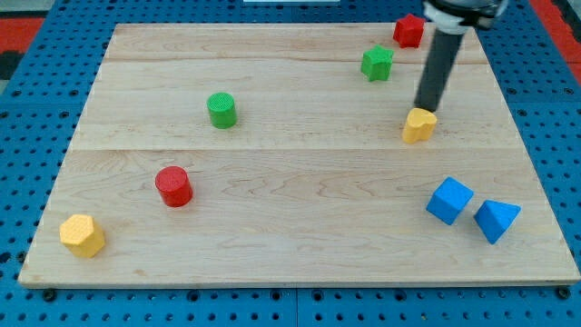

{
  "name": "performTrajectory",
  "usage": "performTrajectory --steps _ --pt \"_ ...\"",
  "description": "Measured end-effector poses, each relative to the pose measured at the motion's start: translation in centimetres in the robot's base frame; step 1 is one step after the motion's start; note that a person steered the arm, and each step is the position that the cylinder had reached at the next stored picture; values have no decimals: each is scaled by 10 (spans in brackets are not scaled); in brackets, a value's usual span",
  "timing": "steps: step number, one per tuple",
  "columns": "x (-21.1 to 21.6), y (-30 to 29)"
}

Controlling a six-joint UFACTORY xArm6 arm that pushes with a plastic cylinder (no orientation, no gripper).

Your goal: Move the red star towards the top center

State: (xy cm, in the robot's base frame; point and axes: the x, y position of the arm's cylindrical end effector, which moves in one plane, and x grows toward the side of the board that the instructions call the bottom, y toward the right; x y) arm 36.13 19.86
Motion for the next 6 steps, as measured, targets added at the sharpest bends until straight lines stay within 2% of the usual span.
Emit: performTrajectory --steps 2,3,4,5,6 --pt "-133 61" --pt "-161 17" --pt "-154 -99" --pt "-148 -165" --pt "-131 -116"
